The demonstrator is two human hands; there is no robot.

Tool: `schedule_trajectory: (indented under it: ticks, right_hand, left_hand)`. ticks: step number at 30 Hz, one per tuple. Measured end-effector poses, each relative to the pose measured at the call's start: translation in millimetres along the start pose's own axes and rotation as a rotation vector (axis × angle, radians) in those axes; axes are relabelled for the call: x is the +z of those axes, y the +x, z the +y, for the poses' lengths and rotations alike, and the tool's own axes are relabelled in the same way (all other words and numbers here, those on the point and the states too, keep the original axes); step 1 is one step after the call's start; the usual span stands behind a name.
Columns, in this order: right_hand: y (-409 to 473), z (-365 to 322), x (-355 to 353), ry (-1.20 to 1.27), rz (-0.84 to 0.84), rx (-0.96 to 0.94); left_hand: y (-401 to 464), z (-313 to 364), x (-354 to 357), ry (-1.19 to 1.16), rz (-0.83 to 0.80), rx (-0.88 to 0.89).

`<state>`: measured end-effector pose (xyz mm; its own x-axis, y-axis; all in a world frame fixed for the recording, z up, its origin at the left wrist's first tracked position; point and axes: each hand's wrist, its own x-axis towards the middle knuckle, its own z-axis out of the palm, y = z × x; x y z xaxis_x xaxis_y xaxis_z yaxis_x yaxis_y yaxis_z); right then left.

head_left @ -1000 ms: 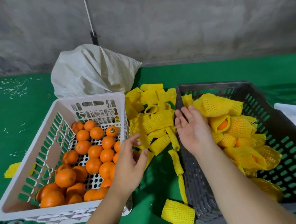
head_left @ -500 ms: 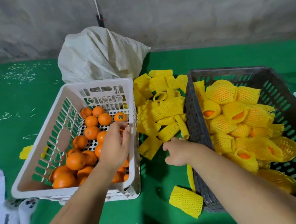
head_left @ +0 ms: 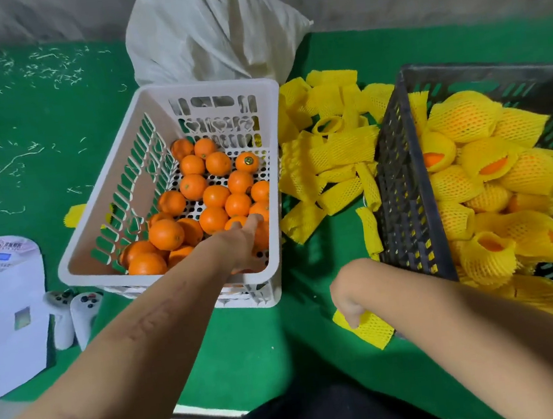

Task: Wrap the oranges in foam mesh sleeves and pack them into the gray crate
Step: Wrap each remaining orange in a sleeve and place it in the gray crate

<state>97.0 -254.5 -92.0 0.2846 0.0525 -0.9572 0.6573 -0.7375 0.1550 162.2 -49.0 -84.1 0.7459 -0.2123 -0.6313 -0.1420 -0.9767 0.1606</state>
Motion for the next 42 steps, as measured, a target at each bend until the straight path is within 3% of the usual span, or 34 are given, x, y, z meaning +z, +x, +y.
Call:
schedule_trajectory:
  ticks: [3,6,10,13,15,18,20,24,27,29,36,42]
  right_hand:
    - [3.4,4.2,1.9,0.019,0.004,0.022]
    - [12.4,-3.1,14.0,0.093,0.054,0.071]
    - [24.8,-29.1,44.0,0.486,0.253,0.238]
    - [24.6,-30.4,65.4,0.622,0.472,0.271]
    - [21.1,-26.5,74.9,0.782,0.587,0.282]
    - [10.5,-20.1,76.8,1.243,0.881,0.272]
    - [-5.4,-18.4,64.8,1.52,1.151,0.204]
    - [-47.1,-27.7,30.2,1.856,1.57,0.137]
    - [-72.2,-37.0,3.3,2.076,1.707,0.062]
    - [-79.2,-41.9,-8.1,2.039,1.762,0.049]
    - [-82.9,-44.0,-17.3,2.085,1.883,0.111]
    - [-82.0,-29.2,-19.0,2.015,1.676,0.102]
  left_hand:
    - [7.8,7.5,0.5,-0.055,0.086,0.049]
    - [11.5,11.5,-1.6,0.104,0.068,0.022]
    - [10.6,7.3,-0.3,0.153,0.084,-0.044]
    - [2.6,-0.5,-2.4,-0.184,0.304,-0.003]
    - [-7.9,-4.2,-7.1,-0.547,0.491,0.085]
    - [-39.3,10.7,-10.9,-1.069,0.718,0.234]
    - [-56.7,28.6,-6.3,-1.284,0.781,0.338]
    - [-71.9,59.3,2.2,-1.571,0.531,0.481]
    - [-70.6,63.1,6.8,-1.524,0.45,0.509]
    - [-67.6,57.3,11.7,-1.474,0.458,0.541]
    - [-71.1,47.3,17.4,-1.439,0.4,0.64]
    - [-80.5,45.1,14.6,-1.485,0.337,0.711]
